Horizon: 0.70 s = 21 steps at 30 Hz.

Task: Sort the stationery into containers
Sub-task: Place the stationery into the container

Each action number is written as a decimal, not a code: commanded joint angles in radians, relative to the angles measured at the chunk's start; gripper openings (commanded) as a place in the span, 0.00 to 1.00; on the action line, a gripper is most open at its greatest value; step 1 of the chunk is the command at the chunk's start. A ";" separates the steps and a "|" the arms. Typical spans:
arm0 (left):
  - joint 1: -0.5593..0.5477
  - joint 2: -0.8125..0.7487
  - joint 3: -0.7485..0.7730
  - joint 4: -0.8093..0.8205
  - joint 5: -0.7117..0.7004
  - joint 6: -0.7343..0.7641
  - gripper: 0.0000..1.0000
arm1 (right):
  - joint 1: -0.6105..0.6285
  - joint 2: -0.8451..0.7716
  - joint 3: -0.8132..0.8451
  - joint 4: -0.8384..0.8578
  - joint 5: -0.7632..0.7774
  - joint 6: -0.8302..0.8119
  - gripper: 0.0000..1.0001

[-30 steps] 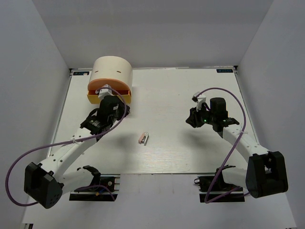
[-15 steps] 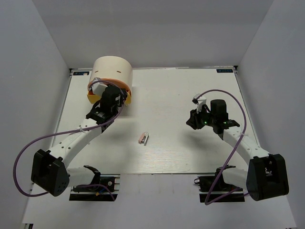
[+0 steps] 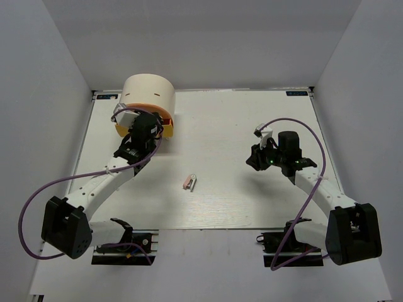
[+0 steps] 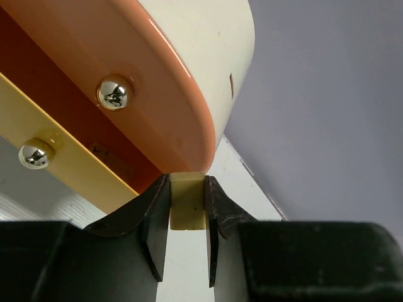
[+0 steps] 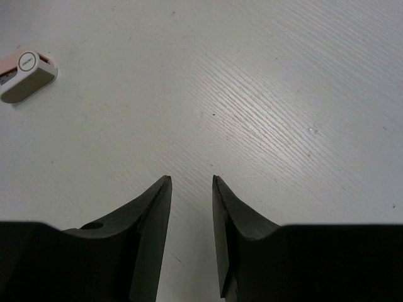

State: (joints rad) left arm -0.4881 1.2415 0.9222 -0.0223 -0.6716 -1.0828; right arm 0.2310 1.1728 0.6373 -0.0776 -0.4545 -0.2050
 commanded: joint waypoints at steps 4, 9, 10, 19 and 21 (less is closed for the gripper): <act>0.003 0.005 -0.006 0.041 -0.072 -0.068 0.00 | -0.002 -0.009 -0.014 0.038 -0.003 -0.014 0.38; 0.003 0.042 0.012 0.041 -0.082 -0.100 0.00 | -0.002 -0.009 -0.021 0.038 0.000 -0.013 0.38; 0.003 0.056 0.012 0.024 -0.082 -0.111 0.00 | -0.002 -0.009 -0.019 0.041 0.000 -0.013 0.38; 0.003 0.116 0.032 0.004 -0.102 -0.174 0.00 | -0.002 -0.016 -0.033 0.045 0.004 -0.017 0.38; 0.003 0.125 0.032 0.004 -0.102 -0.183 0.00 | -0.001 -0.019 -0.031 0.045 0.005 -0.019 0.38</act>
State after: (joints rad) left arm -0.4877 1.3647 0.9207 -0.0025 -0.7471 -1.2392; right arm 0.2310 1.1728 0.6102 -0.0681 -0.4507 -0.2138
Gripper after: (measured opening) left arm 0.352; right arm 0.384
